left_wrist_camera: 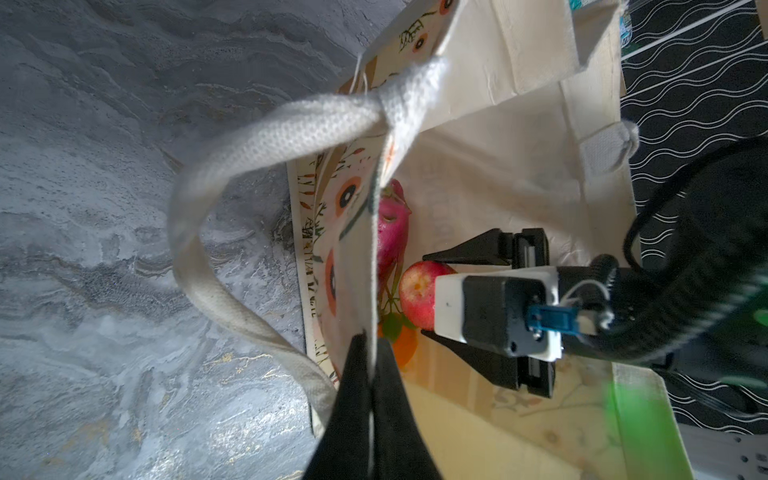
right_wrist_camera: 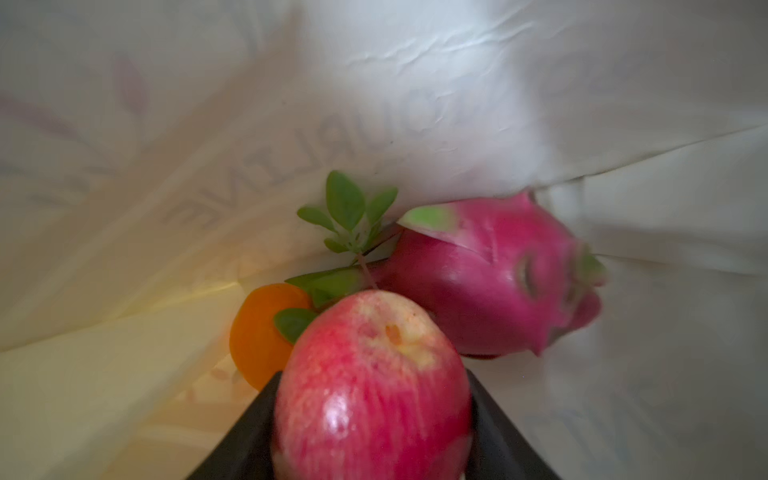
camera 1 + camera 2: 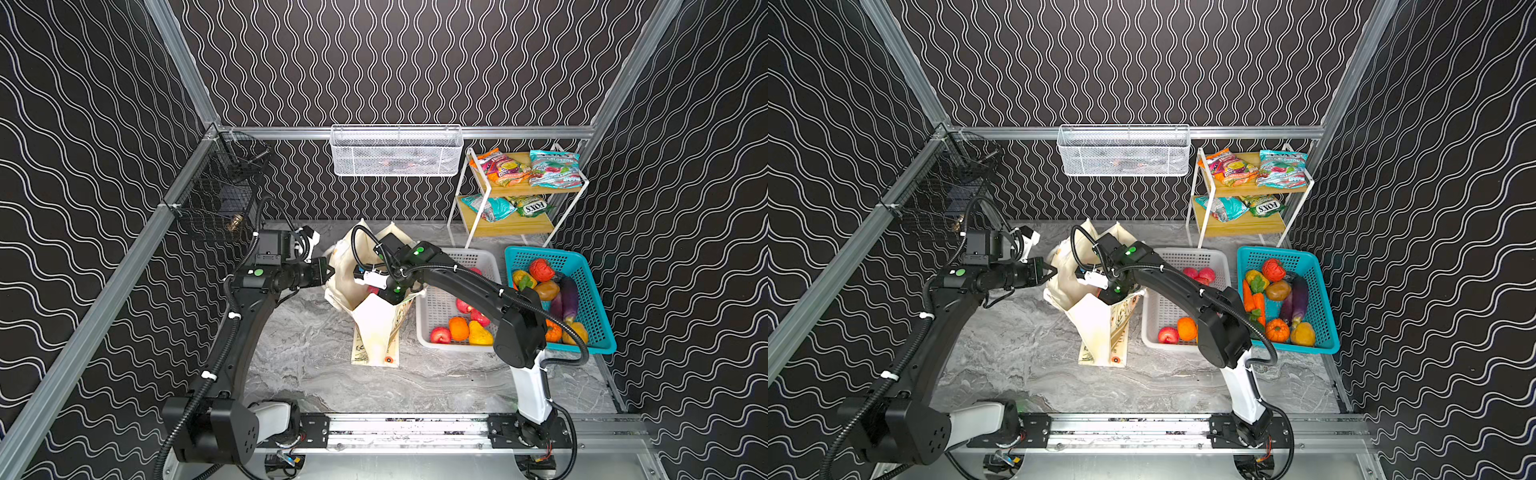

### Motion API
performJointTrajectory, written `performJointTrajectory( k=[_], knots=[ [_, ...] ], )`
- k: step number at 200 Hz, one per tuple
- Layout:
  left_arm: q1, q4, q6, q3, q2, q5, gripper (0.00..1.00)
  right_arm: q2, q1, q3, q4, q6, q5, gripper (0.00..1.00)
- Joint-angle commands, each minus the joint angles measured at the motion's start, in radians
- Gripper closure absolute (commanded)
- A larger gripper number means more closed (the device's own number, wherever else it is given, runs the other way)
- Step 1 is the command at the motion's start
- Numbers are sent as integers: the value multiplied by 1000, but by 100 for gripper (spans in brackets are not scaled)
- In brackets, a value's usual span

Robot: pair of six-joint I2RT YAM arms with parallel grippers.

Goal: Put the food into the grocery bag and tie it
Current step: 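Lower the red apple into the tote beside the dragon fruit with the right gripper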

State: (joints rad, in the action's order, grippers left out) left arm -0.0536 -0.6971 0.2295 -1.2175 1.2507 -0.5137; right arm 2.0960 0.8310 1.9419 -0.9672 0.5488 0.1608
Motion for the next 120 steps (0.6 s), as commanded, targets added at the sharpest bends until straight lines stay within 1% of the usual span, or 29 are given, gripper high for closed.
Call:
performJointTrajectory(
  k=[1,96,120],
  knots=[
    [1,35,-10,1,-1,-19,100,21,2,4,-25,28,25,47],
    [1,27,-16,-4,-2,-8,100,114,-10,-6,-38,42,7,42],
    [1,25,-15,-1,-13,-3,100,125,-12,-9,-44,43,-6,39]
  ],
)
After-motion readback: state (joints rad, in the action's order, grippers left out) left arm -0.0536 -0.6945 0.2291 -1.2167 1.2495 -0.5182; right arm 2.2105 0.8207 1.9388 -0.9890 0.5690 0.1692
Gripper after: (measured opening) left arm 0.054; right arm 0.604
